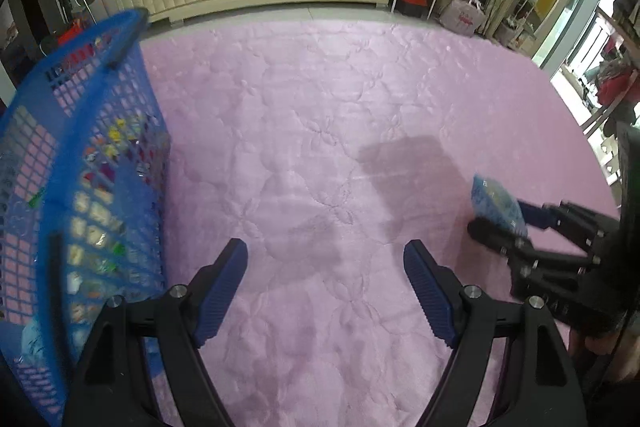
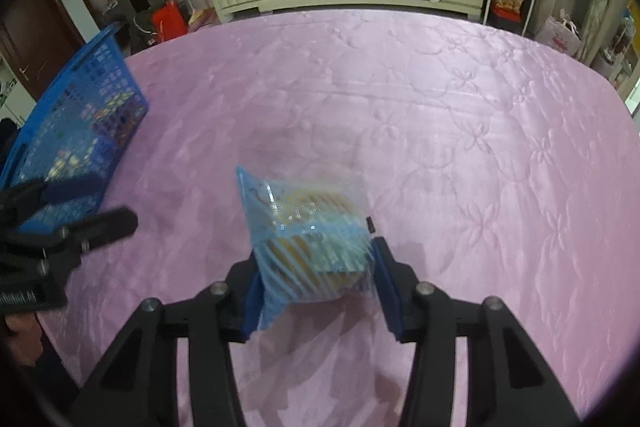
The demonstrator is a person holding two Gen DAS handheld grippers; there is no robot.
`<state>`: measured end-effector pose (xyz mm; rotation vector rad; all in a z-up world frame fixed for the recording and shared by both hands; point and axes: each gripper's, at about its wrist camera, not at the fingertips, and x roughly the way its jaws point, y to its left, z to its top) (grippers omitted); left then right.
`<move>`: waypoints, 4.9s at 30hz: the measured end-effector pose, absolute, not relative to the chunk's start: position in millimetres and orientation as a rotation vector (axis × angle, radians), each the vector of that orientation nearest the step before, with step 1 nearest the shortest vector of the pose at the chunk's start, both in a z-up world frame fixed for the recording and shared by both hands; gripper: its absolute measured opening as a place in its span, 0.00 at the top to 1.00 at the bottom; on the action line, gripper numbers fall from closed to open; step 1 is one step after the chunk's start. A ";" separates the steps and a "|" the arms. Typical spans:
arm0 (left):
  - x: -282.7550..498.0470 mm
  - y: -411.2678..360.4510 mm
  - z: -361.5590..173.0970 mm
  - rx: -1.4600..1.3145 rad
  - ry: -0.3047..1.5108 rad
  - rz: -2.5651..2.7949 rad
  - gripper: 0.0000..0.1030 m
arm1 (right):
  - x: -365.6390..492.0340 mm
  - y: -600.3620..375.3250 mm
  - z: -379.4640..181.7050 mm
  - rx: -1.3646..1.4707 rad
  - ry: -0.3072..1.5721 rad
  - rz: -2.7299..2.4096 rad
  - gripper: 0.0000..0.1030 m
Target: Organize snacks
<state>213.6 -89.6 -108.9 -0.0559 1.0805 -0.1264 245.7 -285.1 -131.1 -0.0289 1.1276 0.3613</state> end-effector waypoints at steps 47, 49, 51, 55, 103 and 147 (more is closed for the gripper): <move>78.1 85.7 32.6 -0.055 0.734 0.102 0.23 | 166.8 -91.3 26.1 -0.136 0.865 0.681 0.48; 79.8 95.8 29.4 -0.065 0.741 0.112 0.23 | 168.3 -80.6 25.0 -0.148 0.866 0.698 0.48; 83.1 106.2 26.6 -0.071 0.748 0.130 0.23 | 171.4 -68.4 22.7 -0.166 0.872 0.715 0.48; 90.8 125.1 19.3 -0.085 0.771 0.153 0.23 | 176.9 -54.9 15.3 -0.197 0.896 0.733 0.48; 11.0 54.1 38.2 -0.094 0.570 -0.028 0.14 | 91.4 -147.5 51.7 -0.093 0.715 0.398 0.16; -100.5 -14.9 86.1 -0.024 0.369 -0.112 0.00 | -48.8 -204.1 101.2 -0.024 0.433 0.323 0.00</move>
